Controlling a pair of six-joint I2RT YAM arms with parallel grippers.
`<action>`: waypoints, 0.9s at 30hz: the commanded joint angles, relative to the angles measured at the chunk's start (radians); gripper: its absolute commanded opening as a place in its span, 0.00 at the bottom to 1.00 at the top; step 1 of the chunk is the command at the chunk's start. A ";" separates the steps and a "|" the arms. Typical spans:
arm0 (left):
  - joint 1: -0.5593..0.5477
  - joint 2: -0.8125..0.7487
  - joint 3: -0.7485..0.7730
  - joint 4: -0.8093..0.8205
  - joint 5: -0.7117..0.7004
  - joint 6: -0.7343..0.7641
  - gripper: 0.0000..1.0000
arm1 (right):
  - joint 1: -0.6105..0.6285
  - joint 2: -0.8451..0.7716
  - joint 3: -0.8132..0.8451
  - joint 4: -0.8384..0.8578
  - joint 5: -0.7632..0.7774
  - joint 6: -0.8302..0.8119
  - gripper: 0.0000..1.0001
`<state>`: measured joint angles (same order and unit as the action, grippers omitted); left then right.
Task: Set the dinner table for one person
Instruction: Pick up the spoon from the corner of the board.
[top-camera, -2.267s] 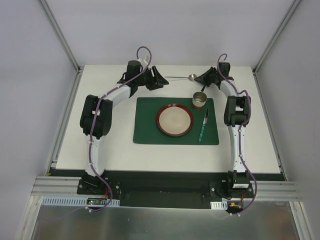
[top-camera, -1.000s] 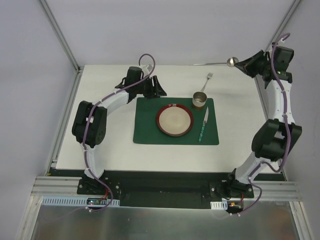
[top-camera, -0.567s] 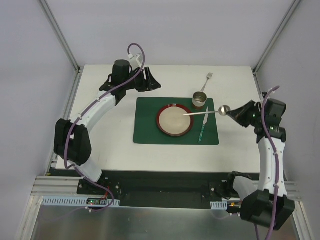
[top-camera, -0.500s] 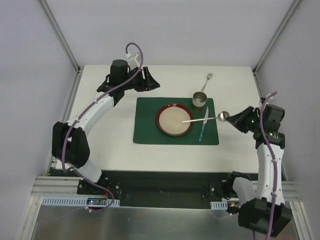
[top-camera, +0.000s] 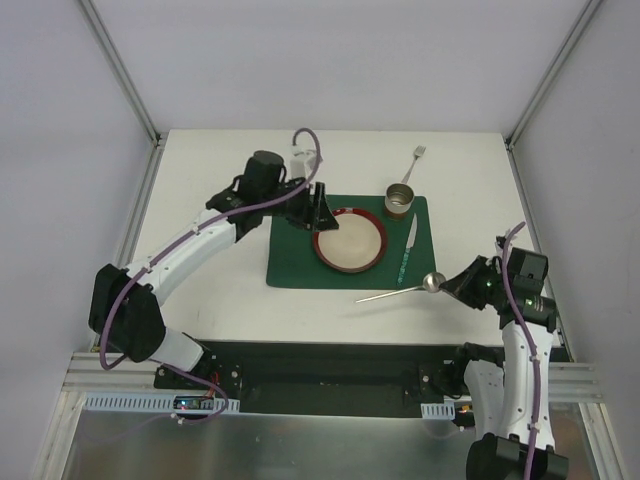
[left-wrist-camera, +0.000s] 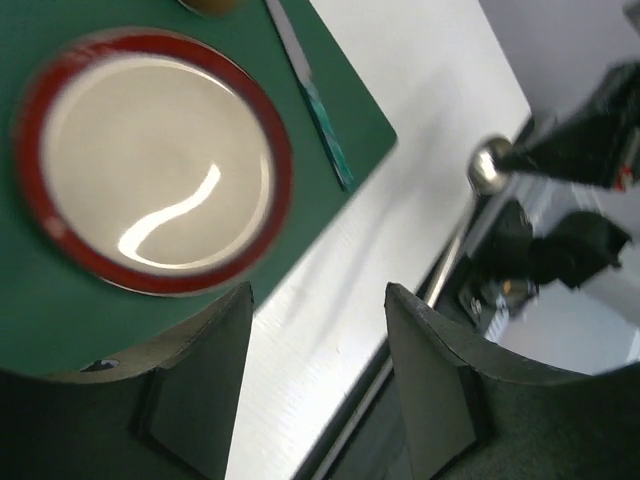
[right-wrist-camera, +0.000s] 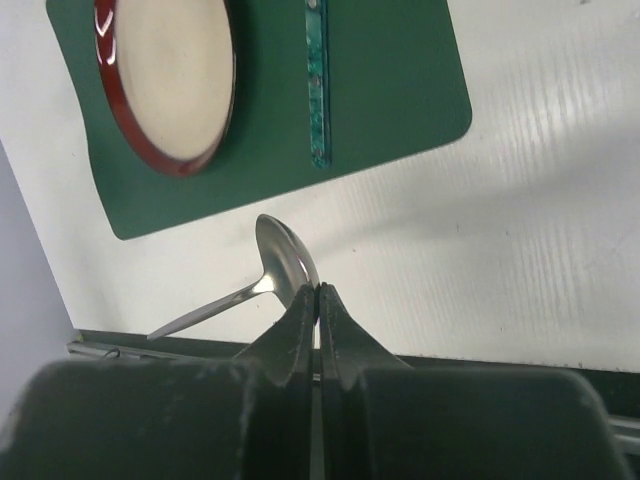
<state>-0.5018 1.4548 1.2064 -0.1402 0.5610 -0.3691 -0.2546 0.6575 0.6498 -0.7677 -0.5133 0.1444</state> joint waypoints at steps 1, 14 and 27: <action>-0.122 -0.002 -0.004 -0.119 0.071 0.117 0.55 | 0.025 -0.062 -0.025 -0.067 0.009 -0.042 0.00; -0.382 0.157 0.048 -0.186 0.111 0.154 0.54 | 0.043 -0.099 -0.062 -0.047 0.007 -0.002 0.01; -0.486 0.326 0.124 -0.242 0.195 0.194 0.54 | 0.044 -0.068 -0.075 0.002 0.004 0.014 0.01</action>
<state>-0.9634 1.7481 1.2850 -0.3561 0.7002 -0.2142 -0.2180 0.5785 0.5743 -0.8032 -0.5003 0.1341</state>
